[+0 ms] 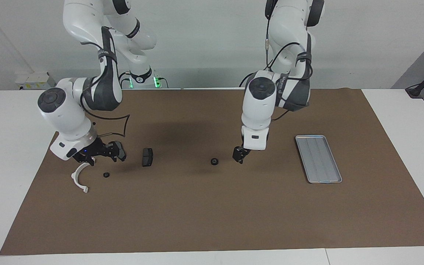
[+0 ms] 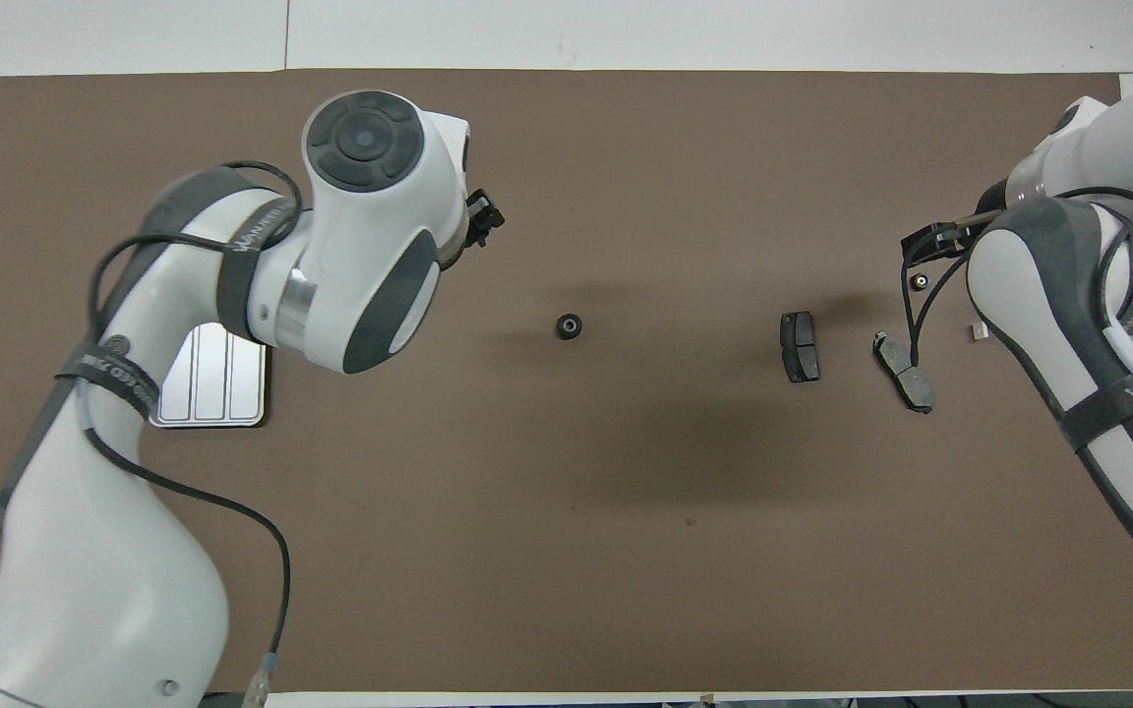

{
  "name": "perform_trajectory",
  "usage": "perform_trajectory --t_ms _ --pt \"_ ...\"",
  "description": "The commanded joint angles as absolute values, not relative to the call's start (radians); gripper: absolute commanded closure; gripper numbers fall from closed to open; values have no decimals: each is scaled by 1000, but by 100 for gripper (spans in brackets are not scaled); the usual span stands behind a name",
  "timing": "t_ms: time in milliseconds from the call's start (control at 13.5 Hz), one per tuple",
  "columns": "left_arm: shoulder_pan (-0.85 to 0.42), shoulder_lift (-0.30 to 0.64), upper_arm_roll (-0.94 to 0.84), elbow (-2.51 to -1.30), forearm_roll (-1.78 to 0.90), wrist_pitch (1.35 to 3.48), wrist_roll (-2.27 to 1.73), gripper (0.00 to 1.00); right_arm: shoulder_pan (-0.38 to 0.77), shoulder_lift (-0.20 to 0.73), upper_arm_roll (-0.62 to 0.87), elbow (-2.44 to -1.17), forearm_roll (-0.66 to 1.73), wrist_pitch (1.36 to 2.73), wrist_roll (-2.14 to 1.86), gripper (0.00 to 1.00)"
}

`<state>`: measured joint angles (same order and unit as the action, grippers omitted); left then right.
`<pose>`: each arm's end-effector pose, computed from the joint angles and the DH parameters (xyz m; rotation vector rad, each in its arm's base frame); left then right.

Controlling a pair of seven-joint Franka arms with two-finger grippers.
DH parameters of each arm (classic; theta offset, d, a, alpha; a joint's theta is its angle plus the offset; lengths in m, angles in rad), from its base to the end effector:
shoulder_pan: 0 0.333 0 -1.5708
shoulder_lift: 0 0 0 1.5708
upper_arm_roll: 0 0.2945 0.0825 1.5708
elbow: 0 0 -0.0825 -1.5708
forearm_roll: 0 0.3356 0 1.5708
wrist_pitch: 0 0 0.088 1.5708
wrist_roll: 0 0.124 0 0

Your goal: Place bearing gear from tray to pile

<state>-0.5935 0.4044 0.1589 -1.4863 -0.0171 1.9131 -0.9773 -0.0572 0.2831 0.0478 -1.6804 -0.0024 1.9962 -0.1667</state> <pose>0.5618 -0.2775 0.4247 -3.0124 -0.8252 -0.0792 0.5950 -0.0081 0.4196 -3.1234 -0.2443 -0.0531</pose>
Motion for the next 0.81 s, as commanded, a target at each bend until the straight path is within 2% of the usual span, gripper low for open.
perform_trajectory --t_ms 0,444,740 --pt "-503 307 147 -1514 -15 1812 -831 0 38 298 51 -1615 0 1977 -10 2" --pt "-355 174 150 -1516 -15 1631 -511 0 383 354 51 -1557 -35 1993 493 4" --pt "-264 109 150 -1520 -15 1571 -348 0 494 417 51 -1568 -35 2042 606 5"
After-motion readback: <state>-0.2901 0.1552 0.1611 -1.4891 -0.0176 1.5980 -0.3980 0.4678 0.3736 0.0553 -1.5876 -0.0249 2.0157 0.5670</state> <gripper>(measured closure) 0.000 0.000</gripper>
